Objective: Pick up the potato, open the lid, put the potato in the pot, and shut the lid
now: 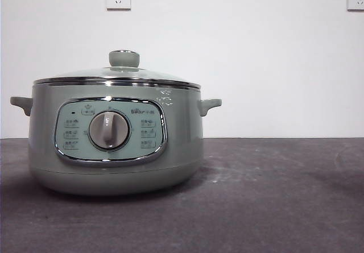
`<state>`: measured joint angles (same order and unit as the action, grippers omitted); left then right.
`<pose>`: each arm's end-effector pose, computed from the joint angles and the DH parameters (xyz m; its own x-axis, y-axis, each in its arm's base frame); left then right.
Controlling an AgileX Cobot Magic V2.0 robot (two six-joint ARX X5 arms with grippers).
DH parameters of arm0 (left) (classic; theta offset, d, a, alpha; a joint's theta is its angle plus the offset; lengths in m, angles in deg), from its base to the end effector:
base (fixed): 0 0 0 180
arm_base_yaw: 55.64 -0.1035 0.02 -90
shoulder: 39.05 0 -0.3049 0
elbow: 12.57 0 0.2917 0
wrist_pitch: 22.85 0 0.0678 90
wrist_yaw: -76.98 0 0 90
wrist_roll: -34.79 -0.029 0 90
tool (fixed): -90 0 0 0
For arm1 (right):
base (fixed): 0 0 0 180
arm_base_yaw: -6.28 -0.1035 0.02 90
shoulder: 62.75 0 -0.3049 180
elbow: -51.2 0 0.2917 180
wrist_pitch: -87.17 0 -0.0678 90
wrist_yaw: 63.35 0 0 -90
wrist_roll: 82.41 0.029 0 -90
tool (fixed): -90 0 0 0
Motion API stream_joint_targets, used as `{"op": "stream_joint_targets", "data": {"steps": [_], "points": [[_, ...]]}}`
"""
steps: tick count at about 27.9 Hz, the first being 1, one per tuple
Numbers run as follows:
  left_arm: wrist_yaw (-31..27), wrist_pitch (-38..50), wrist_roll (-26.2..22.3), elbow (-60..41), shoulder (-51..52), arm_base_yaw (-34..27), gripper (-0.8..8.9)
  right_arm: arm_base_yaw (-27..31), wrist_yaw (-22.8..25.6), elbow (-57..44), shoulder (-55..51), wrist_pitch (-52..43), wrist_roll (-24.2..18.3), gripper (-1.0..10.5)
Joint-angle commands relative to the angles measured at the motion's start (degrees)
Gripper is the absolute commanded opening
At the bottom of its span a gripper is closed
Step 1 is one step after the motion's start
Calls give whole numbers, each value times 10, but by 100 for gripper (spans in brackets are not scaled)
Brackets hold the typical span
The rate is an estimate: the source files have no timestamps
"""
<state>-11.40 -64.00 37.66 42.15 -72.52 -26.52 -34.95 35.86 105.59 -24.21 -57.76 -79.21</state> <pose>0.1119 -0.0633 0.3444 0.8074 -0.4821 -0.3402 0.4941 0.8675 -0.0567 0.1183 0.0975 0.3414 0.8065 0.4940 -0.3250 -0.5223 0.8528 0.0001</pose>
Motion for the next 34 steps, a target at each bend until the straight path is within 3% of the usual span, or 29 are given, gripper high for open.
{"op": "stream_joint_targets", "data": {"steps": [1,8,11,16,25,34], "points": [[-1,-6,4,-2,-6,2,-3,0,2,-4,0,-4,6,1],[-1,-12,4,-2,-25,3,-3,0,2,-4,-1,-4,6,1],[-18,-11,-54,-2,-10,-4,-3,0,2,-4,-1,-3,6,1],[-9,7,-73,-16,28,-51,-3,0,2,-4,-1,-3,6,1],[21,160,-72,-201,183,-189,-3,0,2,-4,-1,-3,6,1],[46,186,-72,-362,303,-267,-3,0,2,-4,-1,-3,6,1]]}}
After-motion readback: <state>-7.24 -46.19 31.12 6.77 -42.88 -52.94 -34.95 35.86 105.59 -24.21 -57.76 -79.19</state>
